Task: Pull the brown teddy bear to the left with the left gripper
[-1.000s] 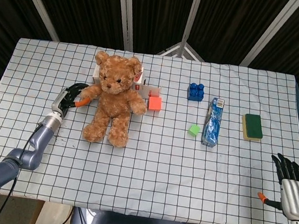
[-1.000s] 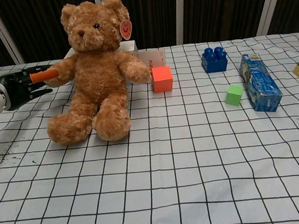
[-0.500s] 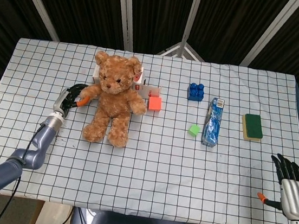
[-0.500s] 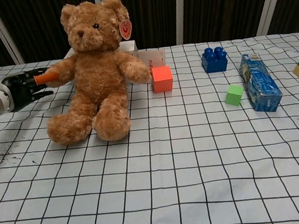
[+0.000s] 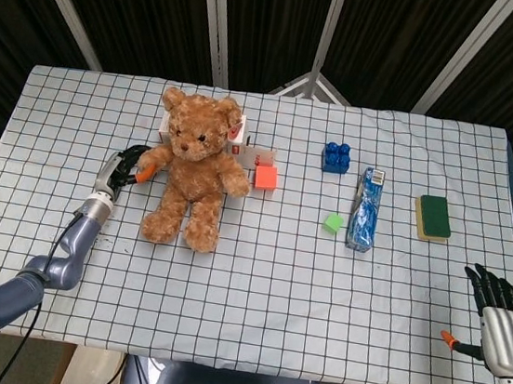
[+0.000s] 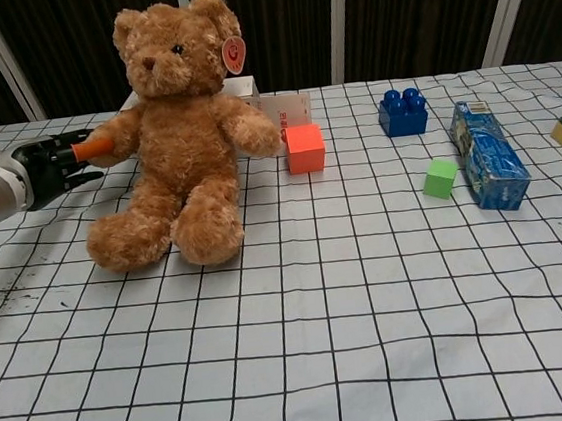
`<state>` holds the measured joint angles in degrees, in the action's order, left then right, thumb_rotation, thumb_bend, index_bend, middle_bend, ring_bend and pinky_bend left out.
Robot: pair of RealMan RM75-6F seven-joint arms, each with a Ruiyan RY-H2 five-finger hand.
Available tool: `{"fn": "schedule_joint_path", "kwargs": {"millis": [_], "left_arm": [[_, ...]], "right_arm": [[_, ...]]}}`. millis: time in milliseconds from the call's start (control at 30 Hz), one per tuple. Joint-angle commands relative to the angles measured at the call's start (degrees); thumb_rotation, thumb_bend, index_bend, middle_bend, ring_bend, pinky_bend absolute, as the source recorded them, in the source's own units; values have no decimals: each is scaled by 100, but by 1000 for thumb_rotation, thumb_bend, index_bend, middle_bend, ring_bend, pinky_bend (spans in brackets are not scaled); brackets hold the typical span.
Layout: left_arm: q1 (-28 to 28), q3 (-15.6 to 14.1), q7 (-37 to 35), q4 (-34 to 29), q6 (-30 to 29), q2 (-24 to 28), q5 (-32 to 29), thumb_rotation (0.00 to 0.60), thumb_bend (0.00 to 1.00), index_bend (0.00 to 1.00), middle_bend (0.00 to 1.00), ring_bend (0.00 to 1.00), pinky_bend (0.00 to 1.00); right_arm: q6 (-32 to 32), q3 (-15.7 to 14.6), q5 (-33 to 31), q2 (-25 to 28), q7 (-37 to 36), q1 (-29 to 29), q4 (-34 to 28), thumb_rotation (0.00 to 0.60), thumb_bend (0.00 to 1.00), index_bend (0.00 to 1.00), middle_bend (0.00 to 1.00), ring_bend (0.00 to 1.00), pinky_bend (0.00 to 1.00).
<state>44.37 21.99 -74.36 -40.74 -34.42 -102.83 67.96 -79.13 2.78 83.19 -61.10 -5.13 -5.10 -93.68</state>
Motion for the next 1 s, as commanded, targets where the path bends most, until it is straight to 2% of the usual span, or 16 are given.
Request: {"fn": "schedule_joint_path", "kwargs": {"millis": [33, 333, 700, 1000], "left_arm": [[-9, 50, 54, -23, -14, -6, -49, 600, 546, 442, 383, 0, 0], [-55, 253, 308, -107, -103, -23, -264, 600, 593, 511, 416, 0, 0], [-35, 451, 817, -207, -93, -52, -603, 600, 604, 520, 423, 0, 0], [-8, 703, 1453, -707, -352, 110, -864, 600, 590, 519, 414, 0, 0]], "right_arm": [[1, -6, 13, 6, -12, -1, 1, 600, 113, 16, 0, 0, 0], [-1, -4, 3, 17, -56, 3, 4, 600, 113, 16, 0, 0, 0], [5, -7, 8, 14, -64, -1, 16, 600, 113, 16, 0, 0, 0], [51, -11, -8, -1, -32, -22, 12, 600, 113, 16, 0, 0, 0]]}}
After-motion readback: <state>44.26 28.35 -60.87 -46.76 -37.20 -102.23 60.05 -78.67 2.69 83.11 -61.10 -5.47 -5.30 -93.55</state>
